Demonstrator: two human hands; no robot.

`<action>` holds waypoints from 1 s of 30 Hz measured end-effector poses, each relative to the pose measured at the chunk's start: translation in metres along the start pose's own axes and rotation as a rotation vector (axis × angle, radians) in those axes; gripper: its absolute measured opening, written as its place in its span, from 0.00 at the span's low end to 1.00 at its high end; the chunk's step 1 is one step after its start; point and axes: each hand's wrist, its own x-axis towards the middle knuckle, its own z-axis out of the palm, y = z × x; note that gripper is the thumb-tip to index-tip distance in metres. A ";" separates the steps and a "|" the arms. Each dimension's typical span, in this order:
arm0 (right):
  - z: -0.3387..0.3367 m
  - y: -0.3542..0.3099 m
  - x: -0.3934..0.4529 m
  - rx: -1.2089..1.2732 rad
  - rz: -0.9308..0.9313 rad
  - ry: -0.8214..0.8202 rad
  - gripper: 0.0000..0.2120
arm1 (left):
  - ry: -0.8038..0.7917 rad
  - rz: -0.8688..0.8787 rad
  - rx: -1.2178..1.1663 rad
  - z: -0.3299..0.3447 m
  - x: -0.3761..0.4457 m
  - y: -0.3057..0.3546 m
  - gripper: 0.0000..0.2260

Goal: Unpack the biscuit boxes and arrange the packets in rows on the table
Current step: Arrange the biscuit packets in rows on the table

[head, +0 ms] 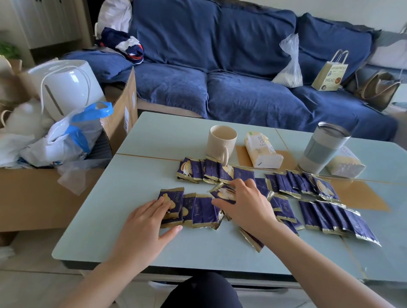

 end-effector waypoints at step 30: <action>0.013 -0.003 -0.003 0.364 0.081 -0.083 0.07 | 0.049 -0.026 0.072 0.014 0.013 0.034 0.26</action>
